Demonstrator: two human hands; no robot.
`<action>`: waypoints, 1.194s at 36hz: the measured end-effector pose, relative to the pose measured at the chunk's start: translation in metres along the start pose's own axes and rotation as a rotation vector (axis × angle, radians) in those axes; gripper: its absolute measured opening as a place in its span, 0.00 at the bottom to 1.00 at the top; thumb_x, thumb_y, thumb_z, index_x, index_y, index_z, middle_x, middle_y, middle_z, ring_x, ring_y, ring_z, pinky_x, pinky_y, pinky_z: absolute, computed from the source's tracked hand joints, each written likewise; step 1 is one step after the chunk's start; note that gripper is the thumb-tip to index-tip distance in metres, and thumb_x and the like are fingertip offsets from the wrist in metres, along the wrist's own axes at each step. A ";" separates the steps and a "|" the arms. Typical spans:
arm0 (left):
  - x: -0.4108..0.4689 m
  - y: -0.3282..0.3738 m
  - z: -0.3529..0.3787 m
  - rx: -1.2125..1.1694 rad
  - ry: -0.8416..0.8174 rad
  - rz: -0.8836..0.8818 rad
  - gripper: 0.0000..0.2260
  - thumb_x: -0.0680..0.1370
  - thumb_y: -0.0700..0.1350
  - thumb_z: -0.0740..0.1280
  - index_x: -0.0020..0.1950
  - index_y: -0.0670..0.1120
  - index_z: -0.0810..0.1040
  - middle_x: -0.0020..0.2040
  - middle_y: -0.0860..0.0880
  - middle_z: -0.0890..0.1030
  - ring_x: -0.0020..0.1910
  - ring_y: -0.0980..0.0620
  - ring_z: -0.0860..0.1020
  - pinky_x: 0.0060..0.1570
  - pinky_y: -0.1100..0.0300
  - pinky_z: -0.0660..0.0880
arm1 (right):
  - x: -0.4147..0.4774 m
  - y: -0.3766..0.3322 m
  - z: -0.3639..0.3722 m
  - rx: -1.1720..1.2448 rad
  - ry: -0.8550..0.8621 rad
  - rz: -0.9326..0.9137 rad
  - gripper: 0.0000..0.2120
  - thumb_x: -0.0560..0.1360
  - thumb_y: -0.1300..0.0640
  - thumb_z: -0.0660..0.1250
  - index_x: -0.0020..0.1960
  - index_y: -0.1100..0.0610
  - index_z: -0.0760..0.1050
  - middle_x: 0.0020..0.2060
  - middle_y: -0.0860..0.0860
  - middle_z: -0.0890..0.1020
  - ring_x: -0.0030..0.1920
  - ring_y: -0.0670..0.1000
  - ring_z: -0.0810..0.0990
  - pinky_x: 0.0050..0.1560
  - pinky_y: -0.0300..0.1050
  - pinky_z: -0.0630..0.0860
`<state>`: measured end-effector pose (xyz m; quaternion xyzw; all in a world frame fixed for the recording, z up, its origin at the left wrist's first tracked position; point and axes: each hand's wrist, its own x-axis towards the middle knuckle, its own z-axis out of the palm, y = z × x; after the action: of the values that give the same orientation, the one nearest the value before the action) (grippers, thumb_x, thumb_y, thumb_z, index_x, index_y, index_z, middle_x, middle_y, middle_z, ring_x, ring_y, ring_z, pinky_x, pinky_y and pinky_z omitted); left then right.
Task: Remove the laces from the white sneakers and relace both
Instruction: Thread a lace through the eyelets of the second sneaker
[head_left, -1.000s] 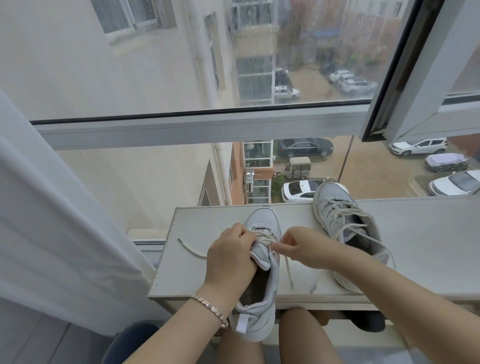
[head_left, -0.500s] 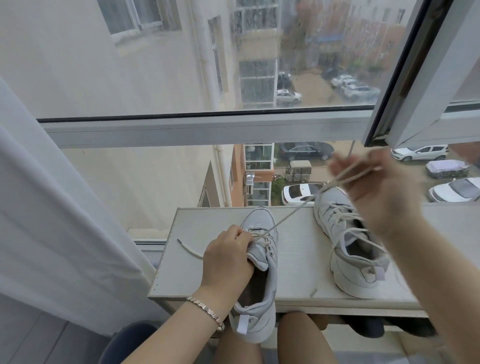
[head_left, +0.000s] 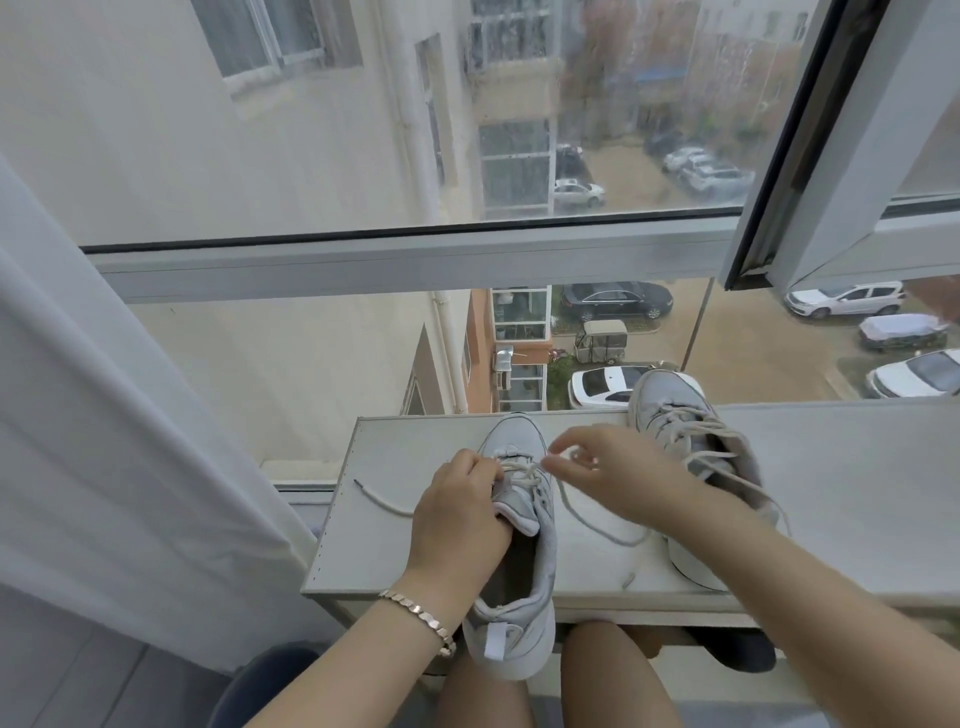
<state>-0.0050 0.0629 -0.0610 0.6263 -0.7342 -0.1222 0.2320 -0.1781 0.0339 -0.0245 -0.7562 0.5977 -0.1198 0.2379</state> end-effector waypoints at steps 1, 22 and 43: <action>0.000 0.000 -0.001 0.008 -0.001 0.003 0.11 0.73 0.39 0.64 0.54 0.45 0.77 0.52 0.50 0.75 0.52 0.50 0.72 0.46 0.60 0.71 | 0.004 -0.004 0.007 -0.037 -0.033 0.022 0.20 0.76 0.39 0.59 0.56 0.53 0.76 0.47 0.46 0.78 0.43 0.43 0.73 0.42 0.42 0.70; 0.011 -0.008 -0.008 0.108 0.037 -0.008 0.14 0.74 0.39 0.62 0.57 0.50 0.77 0.53 0.52 0.77 0.51 0.50 0.75 0.41 0.61 0.67 | -0.013 0.028 -0.032 0.465 -0.090 0.349 0.20 0.77 0.44 0.60 0.42 0.59 0.78 0.25 0.48 0.70 0.23 0.46 0.66 0.23 0.37 0.62; 0.034 0.060 -0.040 -0.753 -0.530 -0.004 0.24 0.75 0.46 0.69 0.68 0.54 0.65 0.51 0.53 0.82 0.29 0.56 0.75 0.33 0.61 0.73 | -0.022 -0.023 -0.041 0.820 0.181 0.032 0.22 0.81 0.50 0.54 0.35 0.58 0.77 0.20 0.46 0.70 0.22 0.47 0.67 0.25 0.36 0.68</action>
<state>-0.0408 0.0449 0.0078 0.4468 -0.6714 -0.5371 0.2473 -0.1834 0.0498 0.0239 -0.5758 0.5307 -0.4101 0.4675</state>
